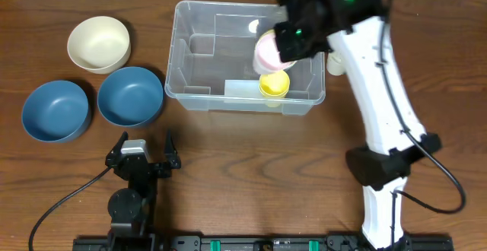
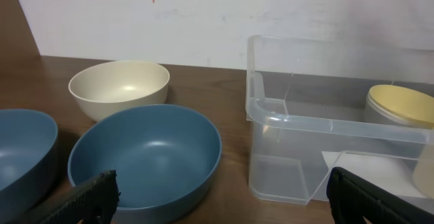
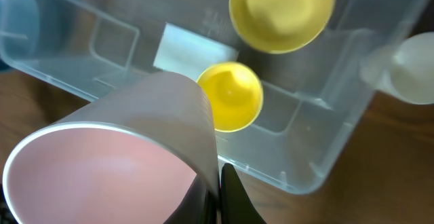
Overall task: Pack container
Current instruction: 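Carry the pink cup into the bin and nest it in the yellow cups, then release the pink cup and grasp the light-blue cup with the right gripper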
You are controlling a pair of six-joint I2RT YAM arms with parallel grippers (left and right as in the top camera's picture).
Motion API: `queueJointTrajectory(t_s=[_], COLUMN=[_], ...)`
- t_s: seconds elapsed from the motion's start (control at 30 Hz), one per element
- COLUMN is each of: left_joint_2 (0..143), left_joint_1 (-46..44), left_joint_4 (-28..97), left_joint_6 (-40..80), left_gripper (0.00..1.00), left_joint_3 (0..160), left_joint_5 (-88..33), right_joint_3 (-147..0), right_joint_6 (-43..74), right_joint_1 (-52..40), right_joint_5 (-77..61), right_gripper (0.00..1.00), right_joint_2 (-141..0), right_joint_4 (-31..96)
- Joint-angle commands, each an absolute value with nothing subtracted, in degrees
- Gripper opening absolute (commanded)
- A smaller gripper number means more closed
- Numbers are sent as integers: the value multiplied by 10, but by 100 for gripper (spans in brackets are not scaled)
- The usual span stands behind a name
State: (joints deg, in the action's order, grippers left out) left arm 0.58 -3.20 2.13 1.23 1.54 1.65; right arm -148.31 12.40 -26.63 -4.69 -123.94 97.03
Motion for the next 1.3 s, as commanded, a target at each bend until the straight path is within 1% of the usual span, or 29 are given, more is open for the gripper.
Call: queueJointTrajectory(t_s=[0.0,0.3,0.77,0.8,0.83,0.87,0.9,0.93,1.0,1.13,1.27], left_joint_2=[2,2,2,2,2,2,2,2,2,2,2], left_joint_1=[-29,-29,-29,-29,-29,-29,-29,-29,-29,-29,-29], left_joint_4=[41,41,41,41,41,41,41,41,41,41,41], left_joint_6=[5,5,4,5,5,4,4,5,5,5,4], left_gripper=[98,98,98,98,98,98,98,98,98,98,98], left_joint_3=[2,2,2,2,2,2,2,2,2,2,2], left_joint_5=[21,21,21,21,21,21,21,21,21,21,21], right_joint_3=[-1457,-1366,-1268,-1262,-1261,-1260,-1261,-1264,-1279,-1341,-1424], right_joint_6=[146,154,159,159,158,158,152,151,151,151,169], right_joint_1=[-272,-261,-246,-244,-243,-243,-243,-243,-243,-242,-220], right_joint_5=[-32,3,17,17,17,17,17,17,17,18,55], right_gripper=[1,1,1,9,21,43,56,62,67,69,79], right_joint_2=[-1257,-1258,-1258,-1258,-1258,-1258,-1257,-1255,-1247,-1225,-1198], right_joint_4=[973,965,838,835,835,835,837,841,851,878,898])
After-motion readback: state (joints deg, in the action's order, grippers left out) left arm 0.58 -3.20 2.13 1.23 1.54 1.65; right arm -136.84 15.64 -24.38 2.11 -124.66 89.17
